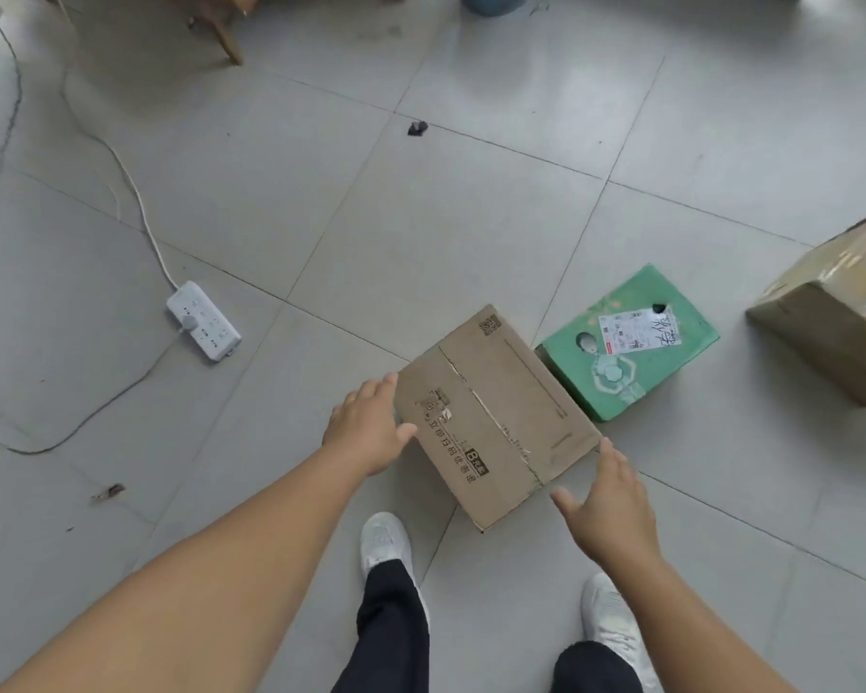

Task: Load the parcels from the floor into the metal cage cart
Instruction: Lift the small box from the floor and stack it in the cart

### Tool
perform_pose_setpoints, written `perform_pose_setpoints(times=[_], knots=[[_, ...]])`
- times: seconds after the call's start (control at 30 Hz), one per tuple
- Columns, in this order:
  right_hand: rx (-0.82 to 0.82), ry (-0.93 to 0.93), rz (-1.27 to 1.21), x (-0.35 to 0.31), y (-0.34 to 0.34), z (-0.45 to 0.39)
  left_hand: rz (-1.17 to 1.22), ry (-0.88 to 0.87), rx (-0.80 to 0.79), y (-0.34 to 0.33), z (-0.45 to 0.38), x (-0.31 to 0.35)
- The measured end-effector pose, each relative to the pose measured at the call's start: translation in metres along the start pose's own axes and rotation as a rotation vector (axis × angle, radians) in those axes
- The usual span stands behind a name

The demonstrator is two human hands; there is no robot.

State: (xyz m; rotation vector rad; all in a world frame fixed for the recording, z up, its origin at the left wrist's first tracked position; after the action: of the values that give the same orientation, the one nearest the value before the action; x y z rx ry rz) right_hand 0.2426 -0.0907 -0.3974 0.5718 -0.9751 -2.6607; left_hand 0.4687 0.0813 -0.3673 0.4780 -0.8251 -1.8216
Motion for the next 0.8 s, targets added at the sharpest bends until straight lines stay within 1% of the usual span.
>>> perform_pose_setpoints(times=[0.2,0.33,0.43,0.5,0.63,0.8], knots=[[0.102,-0.19,-0.348,-0.004,-0.078,-0.053,0.004,-0.119,-0.022,-0.027,-0.105,0.001],[0.156,-0.34,-0.532,0.01,-0.121,-0.087,0.035,-0.141,-0.023,-0.056,-0.161,0.011],[0.182,-0.419,-0.674,0.018,-0.148,-0.107,0.049,-0.146,-0.047,-0.08,-0.191,0.016],[0.196,-0.448,-0.763,0.022,-0.161,-0.114,0.091,-0.141,-0.047,-0.092,-0.205,0.018],[0.23,-0.449,-0.877,0.027,-0.175,-0.12,0.179,-0.121,0.016,-0.1,-0.213,0.017],[0.246,-0.414,-0.916,0.034,-0.169,-0.103,0.254,-0.125,0.06,-0.097,-0.182,0.009]])
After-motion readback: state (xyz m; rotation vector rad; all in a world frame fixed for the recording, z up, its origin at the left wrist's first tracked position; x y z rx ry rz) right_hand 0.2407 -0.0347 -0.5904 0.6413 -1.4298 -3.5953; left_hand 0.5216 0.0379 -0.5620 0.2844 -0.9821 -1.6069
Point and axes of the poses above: each hand's wrist, its own z-axis away from the middle knuckle, its own y-axis out of the back of the hand, x = y × z, the point moved 5 cm from there along -z, towards the middle knuckle, and after that the axes turned 1 degree about y, right-handed, at the moved point
